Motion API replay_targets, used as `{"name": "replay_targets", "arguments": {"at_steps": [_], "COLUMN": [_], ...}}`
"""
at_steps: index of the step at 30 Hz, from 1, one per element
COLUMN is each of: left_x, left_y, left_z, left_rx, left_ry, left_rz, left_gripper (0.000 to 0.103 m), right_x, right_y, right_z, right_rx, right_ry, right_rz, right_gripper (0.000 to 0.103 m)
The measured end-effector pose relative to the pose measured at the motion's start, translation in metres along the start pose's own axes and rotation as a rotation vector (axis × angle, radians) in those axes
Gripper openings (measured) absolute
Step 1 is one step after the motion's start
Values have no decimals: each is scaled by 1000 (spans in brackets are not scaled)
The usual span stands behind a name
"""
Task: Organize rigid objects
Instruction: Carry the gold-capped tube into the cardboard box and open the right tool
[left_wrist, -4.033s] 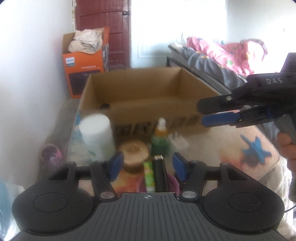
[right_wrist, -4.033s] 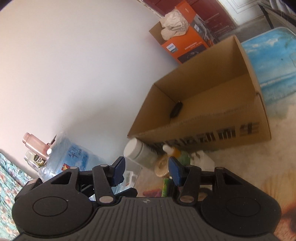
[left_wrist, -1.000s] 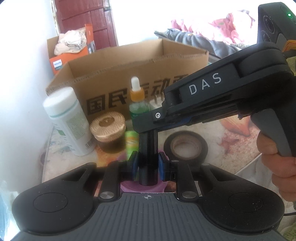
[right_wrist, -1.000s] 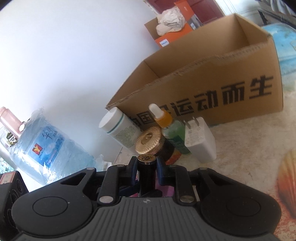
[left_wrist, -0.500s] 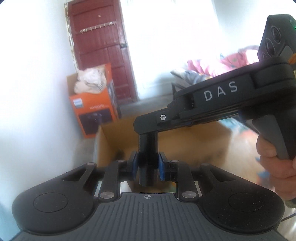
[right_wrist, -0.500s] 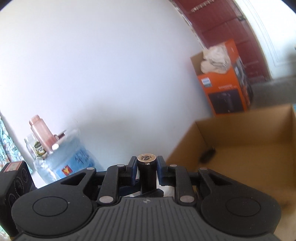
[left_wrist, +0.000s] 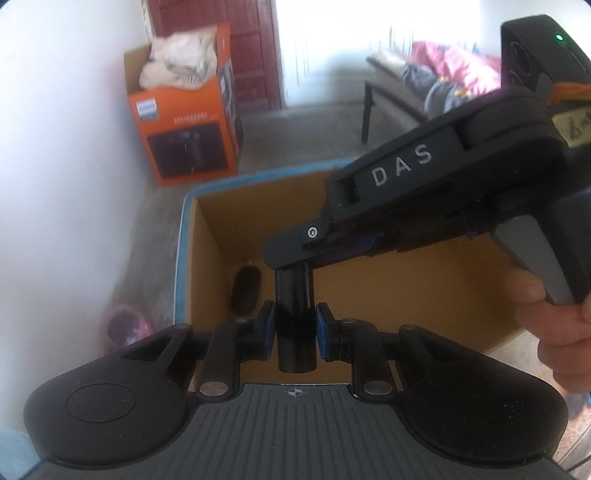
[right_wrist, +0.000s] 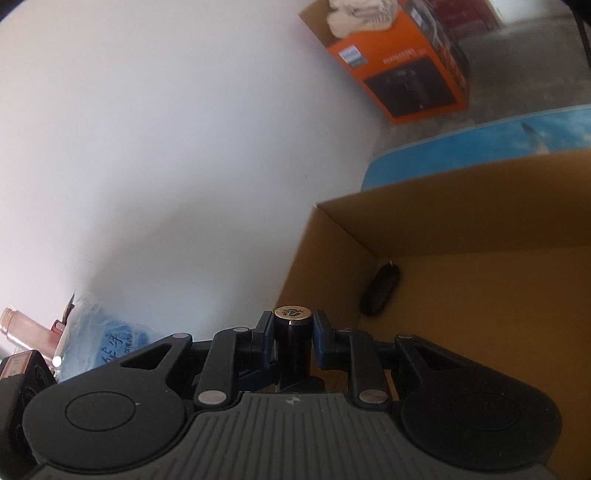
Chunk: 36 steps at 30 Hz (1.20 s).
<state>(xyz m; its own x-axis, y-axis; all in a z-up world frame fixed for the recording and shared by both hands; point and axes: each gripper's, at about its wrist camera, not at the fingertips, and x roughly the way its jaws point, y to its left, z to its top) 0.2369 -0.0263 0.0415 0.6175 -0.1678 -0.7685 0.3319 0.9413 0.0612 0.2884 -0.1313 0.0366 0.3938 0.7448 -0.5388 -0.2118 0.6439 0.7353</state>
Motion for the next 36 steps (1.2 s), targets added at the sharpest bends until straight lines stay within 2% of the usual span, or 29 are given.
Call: {"name": "replay_targets", "arguments": {"at_steps": [3,8,13,19,22,25,27,31,36], "left_x": [18,36,42,34,12,-3,-12,-38,-78], "left_y": [12,17,15,18,12,11,14,14,17], "left_z": [7,12,13,13,2,-5,-10,-24,-43], "left_rx": [-13,7,46,35,29,22,14,-31,-74], "left_ry": [68,126,124,97,69,19,-19,-110,-213], "left_rz": [0,27,53,46,45,51,45,25,-8], "left_gripper": [22,25,29,29,29,32,35,41,50], "right_x": [26,66,104,133,137,129,117,73,-13], "right_y": [-19,-33,-33,-32,-32,-30,-26,-13,6], "right_z": [8,18,25,24,24,24,24,21,1], "right_rx": [46,85,75,69,83,105,98,61,25], "right_ry": [85,227,344,395,376,342,306,213,66], "right_rz": [-18,-49,-101,-205,-223,-206,-203,-175,-93], "right_gripper": [24,26,27,26,27,30,40,44,44]}}
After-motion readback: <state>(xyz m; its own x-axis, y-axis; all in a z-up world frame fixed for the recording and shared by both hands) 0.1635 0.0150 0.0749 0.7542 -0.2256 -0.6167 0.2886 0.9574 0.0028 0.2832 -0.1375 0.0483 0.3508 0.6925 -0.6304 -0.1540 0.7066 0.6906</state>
